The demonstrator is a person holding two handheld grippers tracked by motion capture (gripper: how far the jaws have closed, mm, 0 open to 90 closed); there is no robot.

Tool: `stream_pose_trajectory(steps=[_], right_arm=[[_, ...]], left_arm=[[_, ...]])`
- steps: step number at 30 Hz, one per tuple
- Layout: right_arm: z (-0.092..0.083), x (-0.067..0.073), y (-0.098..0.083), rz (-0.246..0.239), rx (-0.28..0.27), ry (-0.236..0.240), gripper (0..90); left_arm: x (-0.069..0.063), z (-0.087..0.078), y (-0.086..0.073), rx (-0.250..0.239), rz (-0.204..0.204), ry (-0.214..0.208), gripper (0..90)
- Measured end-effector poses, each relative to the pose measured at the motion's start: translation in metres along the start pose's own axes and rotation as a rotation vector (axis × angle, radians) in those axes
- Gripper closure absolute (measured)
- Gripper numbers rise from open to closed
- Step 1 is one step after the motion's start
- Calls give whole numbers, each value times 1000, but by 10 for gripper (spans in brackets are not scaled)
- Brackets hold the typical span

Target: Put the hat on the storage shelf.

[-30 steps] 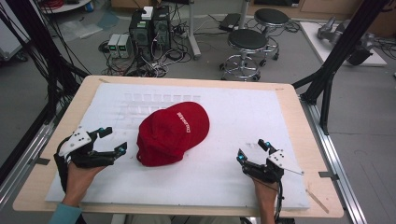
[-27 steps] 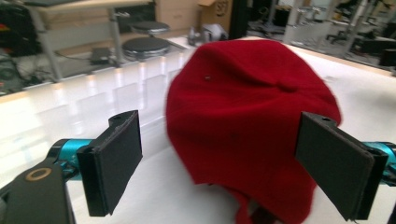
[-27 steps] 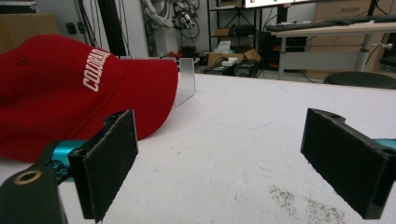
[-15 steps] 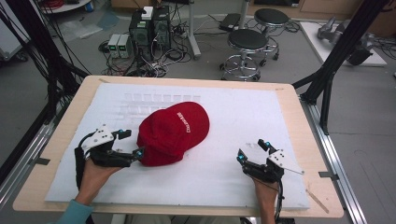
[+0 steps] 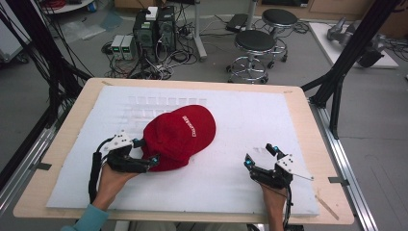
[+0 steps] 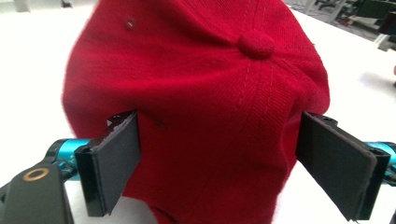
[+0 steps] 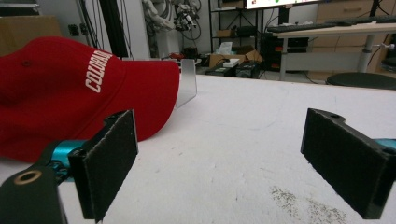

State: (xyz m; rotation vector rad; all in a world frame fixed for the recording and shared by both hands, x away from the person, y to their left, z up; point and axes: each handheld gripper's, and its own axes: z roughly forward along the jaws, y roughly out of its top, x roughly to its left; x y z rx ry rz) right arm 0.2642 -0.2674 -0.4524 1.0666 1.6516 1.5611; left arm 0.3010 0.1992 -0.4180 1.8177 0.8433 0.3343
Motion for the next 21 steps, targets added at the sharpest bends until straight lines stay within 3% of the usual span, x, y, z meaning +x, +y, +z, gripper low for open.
stream_pose_trajectory(steps=[9, 10, 13, 17, 18, 19, 20, 21], right_arm=[[0, 0, 0, 0, 0, 2, 100], [0, 0, 0, 3, 1, 0, 100], [0, 0, 0, 4, 3, 0, 100], [0, 0, 0, 7, 0, 0, 100], [0, 0, 0, 7, 0, 0, 100], [0, 0, 0, 7, 0, 0, 100], [0, 0, 0, 7, 0, 0, 100], [0, 0, 0, 8, -1, 0, 100]], left_arm=[[1, 7, -1, 5, -14, -7, 260], [2, 8, -2, 1, -28, -38, 320], [2, 9, -2, -7, -34, -66, 459], [2, 10, -2, -12, -43, -78, 633], [2, 10, -2, -16, -43, -84, 633], [2, 9, -1, -15, -41, -89, 720], [2, 8, -1, -20, -46, -92, 720], [1, 6, 0, -25, -47, -105, 784]])
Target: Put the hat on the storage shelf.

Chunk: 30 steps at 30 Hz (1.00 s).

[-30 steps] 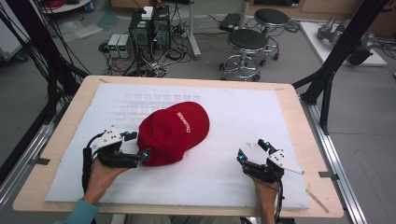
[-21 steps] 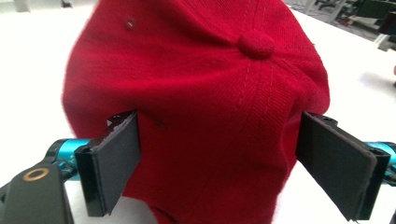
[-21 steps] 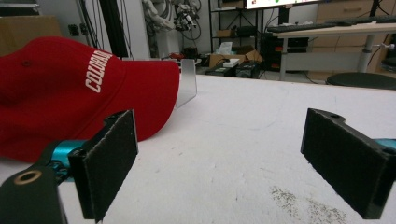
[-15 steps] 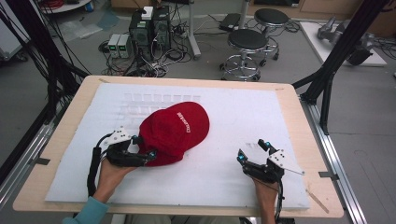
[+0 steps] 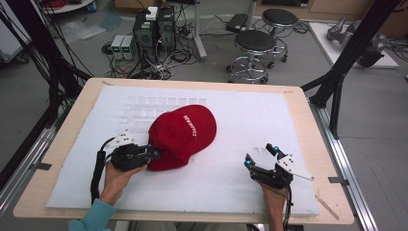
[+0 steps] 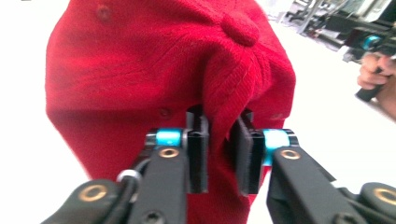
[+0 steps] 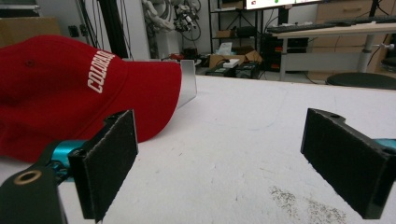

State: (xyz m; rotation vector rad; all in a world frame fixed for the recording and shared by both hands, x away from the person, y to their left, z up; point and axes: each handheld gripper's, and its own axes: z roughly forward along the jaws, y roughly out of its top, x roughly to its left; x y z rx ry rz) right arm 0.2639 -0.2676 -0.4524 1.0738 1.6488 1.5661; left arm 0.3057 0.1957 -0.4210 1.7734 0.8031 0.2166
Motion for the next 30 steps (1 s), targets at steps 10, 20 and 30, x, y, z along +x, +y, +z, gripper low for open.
stream_pose_trajectory(steps=[10, 20, 30], right_arm=[[0, 1, 0, -8, -4, -3, 100], [0, 1, 0, -11, -6, -5, 99], [-1, 2, 0, -22, -4, -2, 100]], left_arm=[[-2, -8, 5, -7, 9, -38, 871], [-5, -21, 26, -25, 68, -47, 873], [-11, -31, 64, -5, 160, -80, 873]])
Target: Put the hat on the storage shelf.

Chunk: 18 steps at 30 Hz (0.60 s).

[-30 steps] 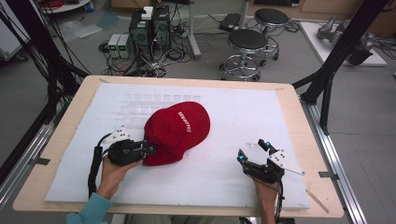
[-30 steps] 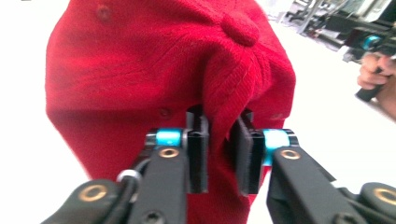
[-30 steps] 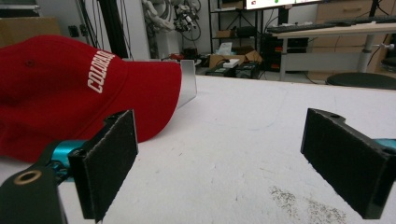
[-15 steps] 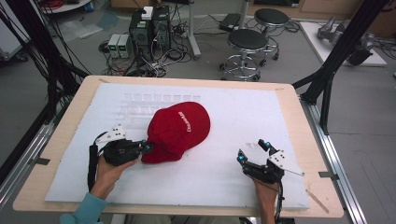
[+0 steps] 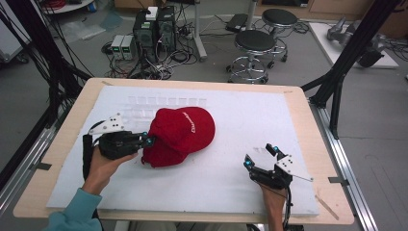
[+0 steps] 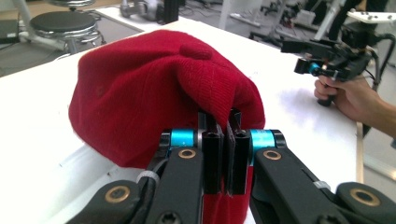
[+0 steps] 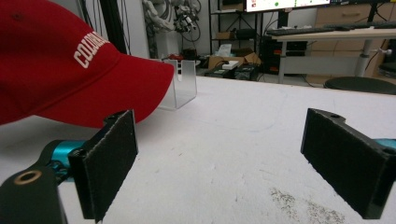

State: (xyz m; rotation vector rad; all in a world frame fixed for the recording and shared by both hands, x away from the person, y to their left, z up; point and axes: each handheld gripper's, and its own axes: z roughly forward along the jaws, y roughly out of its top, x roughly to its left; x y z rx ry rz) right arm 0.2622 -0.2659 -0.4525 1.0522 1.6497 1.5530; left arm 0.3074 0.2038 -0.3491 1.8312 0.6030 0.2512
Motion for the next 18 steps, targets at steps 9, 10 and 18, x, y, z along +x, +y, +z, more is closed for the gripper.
stream_pose_trajectory(steps=[9, 10, 18], right_arm=[[1, -2, 0, 14, 7, 8, 100], [1, -2, 1, 23, 10, 7, 100], [2, -6, 2, 55, 22, 18, 100]], left_arm=[[-1, -21, 31, 3, 78, -24, 873], [-1, -24, 35, 3, 89, -24, 873], [-7, -38, 54, 5, 139, -61, 873]])
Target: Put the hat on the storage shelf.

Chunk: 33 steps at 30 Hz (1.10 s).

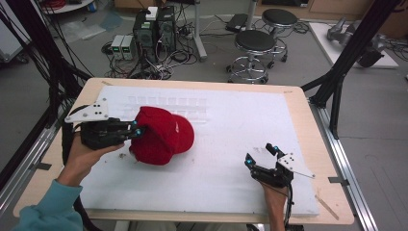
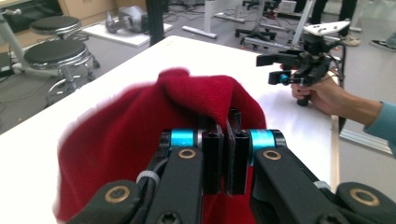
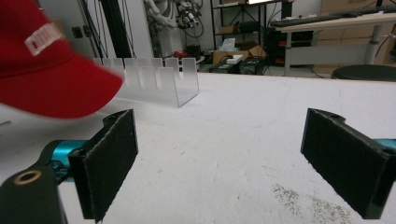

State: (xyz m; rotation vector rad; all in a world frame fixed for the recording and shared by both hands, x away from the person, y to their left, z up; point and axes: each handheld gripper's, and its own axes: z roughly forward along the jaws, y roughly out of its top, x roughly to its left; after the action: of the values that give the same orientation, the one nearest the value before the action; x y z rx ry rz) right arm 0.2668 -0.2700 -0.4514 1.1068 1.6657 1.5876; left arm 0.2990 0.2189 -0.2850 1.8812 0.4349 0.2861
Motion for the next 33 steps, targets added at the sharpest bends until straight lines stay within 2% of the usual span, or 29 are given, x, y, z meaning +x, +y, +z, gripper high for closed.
stream_pose_trajectory(steps=[3, 5, 6, 9, 11, 12, 15, 16, 24, 28, 33], right_arm=[[1, -1, 1, 5, 7, 9, 100], [1, -1, 3, -6, 5, 12, 100], [1, 0, 4, 0, 5, 15, 100], [0, 3, 13, 2, -19, 45, 100], [1, 4, 15, 4, -21, 51, 99], [2, 8, 22, -7, -28, 71, 100], [3, 11, 28, -10, -39, 91, 100], [5, 15, 34, -8, -37, 106, 100], [14, 25, 43, -20, -42, 139, 100], [17, 30, 47, -30, -46, 150, 99], [19, 38, 55, -39, -58, 176, 100]], left_arm=[[-3, -1, 4, 18, 20, -21, 873], [-5, -2, 6, 9, 31, -57, 873], [-7, -2, 7, 15, 36, -59, 873], [-9, -2, 10, 37, 51, -83, 873], [-10, -2, 11, 41, 56, -91, 873], [-10, -2, 12, 42, 60, -105, 872], [-11, -4, 14, 41, 66, -124, 873], [-11, -5, 14, 42, 65, -128, 873], [-11, -12, 13, 55, 66, -128, 872], [-10, -16, 23, 65, 89, -124, 872], [-13, -13, 35, 70, 122, -155, 873]])
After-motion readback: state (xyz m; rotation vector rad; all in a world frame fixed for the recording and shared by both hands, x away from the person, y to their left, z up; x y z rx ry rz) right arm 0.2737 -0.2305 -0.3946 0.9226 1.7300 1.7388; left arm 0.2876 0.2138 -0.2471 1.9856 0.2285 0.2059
